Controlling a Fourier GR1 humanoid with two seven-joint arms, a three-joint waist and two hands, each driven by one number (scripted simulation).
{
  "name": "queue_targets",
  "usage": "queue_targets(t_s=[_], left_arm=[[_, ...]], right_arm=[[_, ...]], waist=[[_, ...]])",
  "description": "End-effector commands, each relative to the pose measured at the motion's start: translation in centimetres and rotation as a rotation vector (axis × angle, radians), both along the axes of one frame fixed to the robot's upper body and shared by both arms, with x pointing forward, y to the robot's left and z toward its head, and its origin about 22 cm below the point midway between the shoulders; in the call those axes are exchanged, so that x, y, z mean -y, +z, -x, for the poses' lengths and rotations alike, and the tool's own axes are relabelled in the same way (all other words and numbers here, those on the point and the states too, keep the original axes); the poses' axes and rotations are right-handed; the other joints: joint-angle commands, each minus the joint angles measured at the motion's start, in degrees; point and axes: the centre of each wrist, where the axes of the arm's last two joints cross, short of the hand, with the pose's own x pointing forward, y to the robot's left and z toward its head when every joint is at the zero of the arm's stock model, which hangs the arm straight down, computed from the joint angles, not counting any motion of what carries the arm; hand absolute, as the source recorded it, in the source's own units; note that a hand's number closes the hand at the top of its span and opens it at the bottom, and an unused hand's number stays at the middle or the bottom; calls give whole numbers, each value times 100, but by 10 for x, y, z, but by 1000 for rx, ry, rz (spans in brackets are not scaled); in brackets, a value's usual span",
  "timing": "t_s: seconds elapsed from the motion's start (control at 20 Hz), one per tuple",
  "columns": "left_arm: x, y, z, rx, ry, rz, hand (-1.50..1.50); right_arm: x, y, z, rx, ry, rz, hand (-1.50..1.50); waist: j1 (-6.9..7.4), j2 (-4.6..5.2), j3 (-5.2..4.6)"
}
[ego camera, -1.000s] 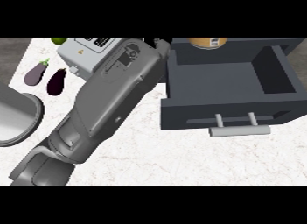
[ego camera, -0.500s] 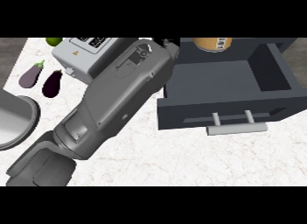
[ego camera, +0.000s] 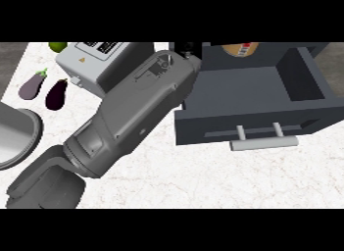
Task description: Pick up the can, place it into the drawer and close the drawer
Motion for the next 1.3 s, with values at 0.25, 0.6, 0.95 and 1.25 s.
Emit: queue_targets(t_s=[0.25, 0.6, 0.95, 1.25], left_arm=[[0, -24, 5, -13, 83, -38, -150], [-6, -26, -2, -20, 89, -2, -150], [-3, -16, -4, 24, 107, 26, -150], [7, -16, 9, 56, 75, 54, -150]], right_arm=[[2, 5, -5, 2, 12, 13, -150], [0, 8, -8, 21, -11, 19, -150], [-3, 31, -5, 119, 6, 204, -150], [-19, 43, -20, 203, 42, 385, -150]], waist=[[-112, 18, 2], [-41, 29, -2], [-96, 43, -1], [107, 5, -2]])
